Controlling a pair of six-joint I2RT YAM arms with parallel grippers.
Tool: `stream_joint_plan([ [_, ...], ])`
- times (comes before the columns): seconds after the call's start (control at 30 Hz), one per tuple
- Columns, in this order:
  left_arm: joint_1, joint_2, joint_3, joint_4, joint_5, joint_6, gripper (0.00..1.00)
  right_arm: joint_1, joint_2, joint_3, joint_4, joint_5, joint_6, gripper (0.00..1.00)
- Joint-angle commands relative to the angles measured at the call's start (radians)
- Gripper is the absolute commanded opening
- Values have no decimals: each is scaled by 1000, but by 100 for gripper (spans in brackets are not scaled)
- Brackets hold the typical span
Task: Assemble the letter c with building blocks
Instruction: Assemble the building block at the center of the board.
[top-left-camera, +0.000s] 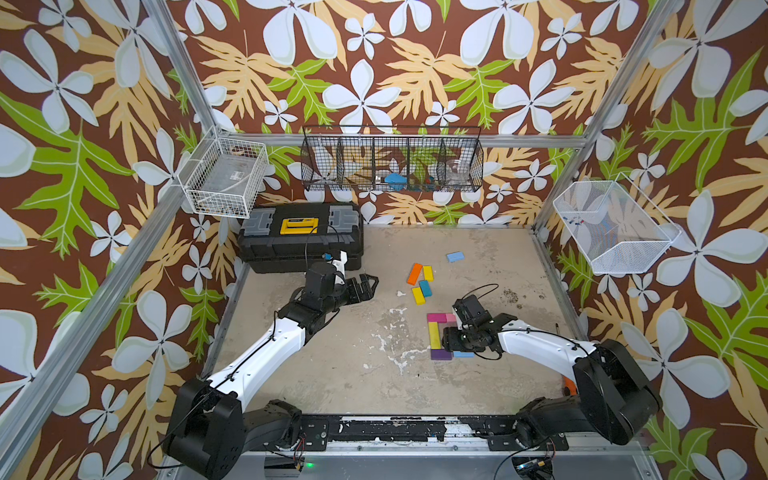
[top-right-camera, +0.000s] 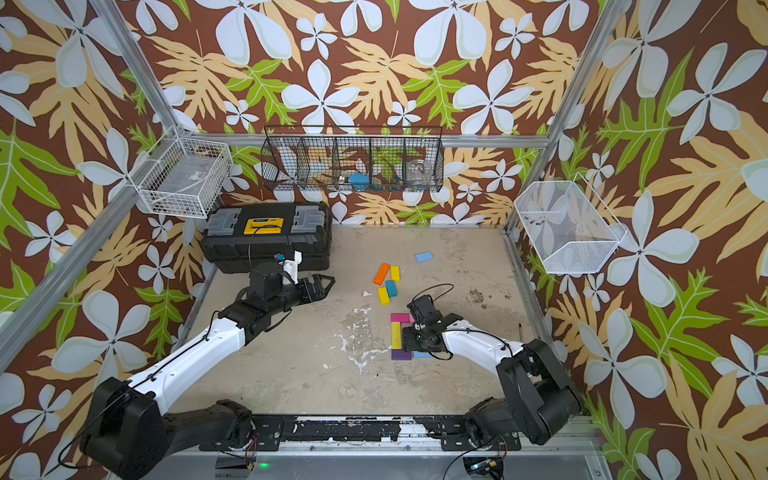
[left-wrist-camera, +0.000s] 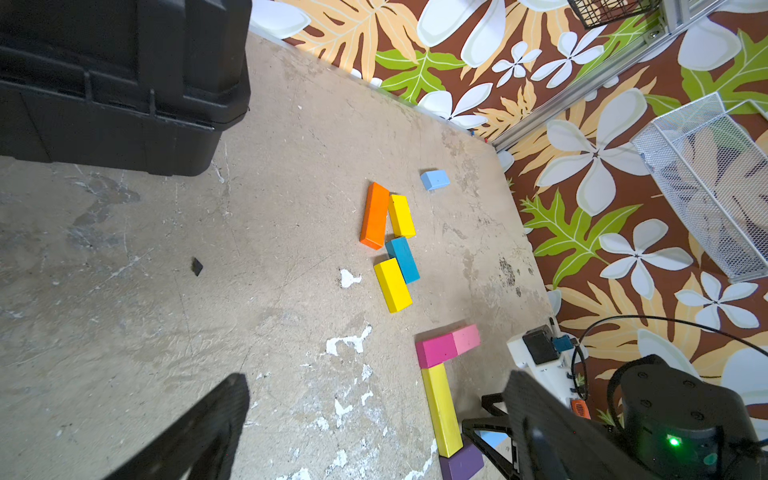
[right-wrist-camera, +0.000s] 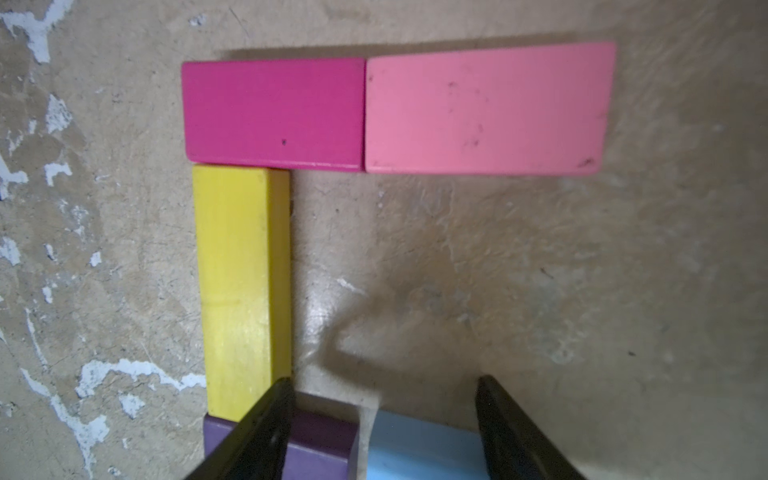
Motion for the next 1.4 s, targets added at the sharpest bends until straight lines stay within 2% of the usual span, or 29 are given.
stream_joint_plan([
  [0.0, 2, -2, -1, 12, -2, 5, 100, 0, -8, -12, 16, -15, 9, 71],
  [0.57, 2, -4, -17, 23, 0, 0, 100, 0, -43, -38, 24, -42, 27, 71],
  [1.37, 2, -7, -23, 28, 0, -3, 100, 1, 38, 8, 65, -137, -12, 70],
])
